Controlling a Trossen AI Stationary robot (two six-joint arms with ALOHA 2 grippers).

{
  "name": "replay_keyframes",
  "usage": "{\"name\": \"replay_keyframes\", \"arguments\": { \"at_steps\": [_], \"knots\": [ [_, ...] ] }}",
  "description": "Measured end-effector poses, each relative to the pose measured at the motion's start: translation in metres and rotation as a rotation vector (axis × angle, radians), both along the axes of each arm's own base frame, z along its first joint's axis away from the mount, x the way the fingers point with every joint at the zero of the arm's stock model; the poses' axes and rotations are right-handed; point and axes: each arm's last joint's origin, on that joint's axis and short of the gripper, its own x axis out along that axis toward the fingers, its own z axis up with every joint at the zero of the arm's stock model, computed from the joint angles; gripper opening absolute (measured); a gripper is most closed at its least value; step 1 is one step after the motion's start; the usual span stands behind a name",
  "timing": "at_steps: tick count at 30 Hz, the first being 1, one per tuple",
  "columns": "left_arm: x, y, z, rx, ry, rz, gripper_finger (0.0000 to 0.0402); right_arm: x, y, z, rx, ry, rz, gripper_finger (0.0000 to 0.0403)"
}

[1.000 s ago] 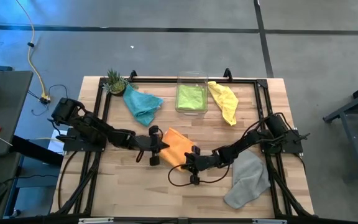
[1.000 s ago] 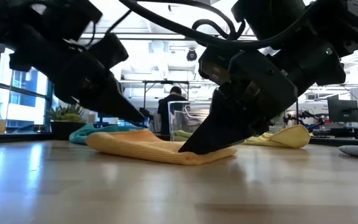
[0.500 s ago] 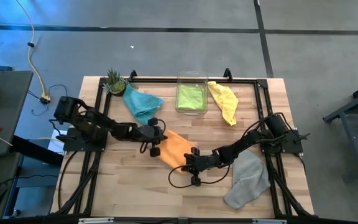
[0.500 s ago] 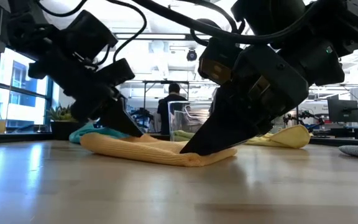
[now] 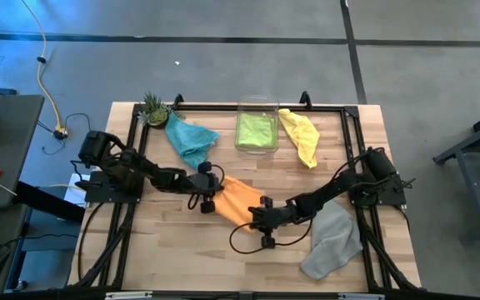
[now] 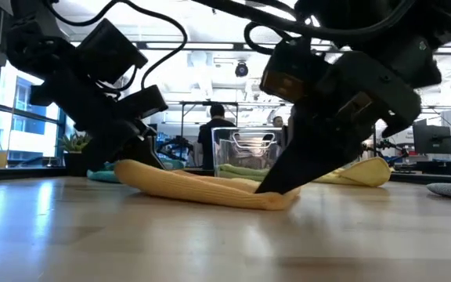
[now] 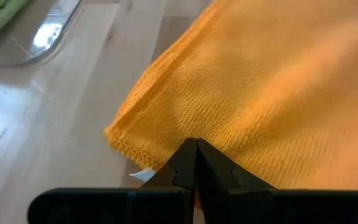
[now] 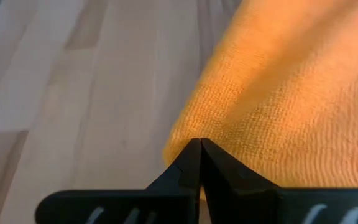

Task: Fold microfiber towels
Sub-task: Fold the orange microfiber cloth

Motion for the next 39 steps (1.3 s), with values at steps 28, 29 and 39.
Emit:
{"name": "replay_keyframes", "arguments": {
  "at_steps": [28, 29, 39],
  "knots": [
    [-0.004, -0.02, 0.033, 0.02, -0.108, -0.054, 0.0, -0.021, -0.054, 0.041, -0.064, 0.19, -0.335, 0.0056],
    [-0.004, -0.02, 0.029, 0.021, -0.09, -0.051, 0.0, -0.02, -0.056, 0.037, -0.06, 0.207, -0.335, 0.0036],
    [-0.004, -0.028, 0.013, -0.026, -0.028, -0.087, 0.0, -0.015, -0.078, 0.024, -0.106, 0.253, -0.361, 0.0022]
  ]
}}
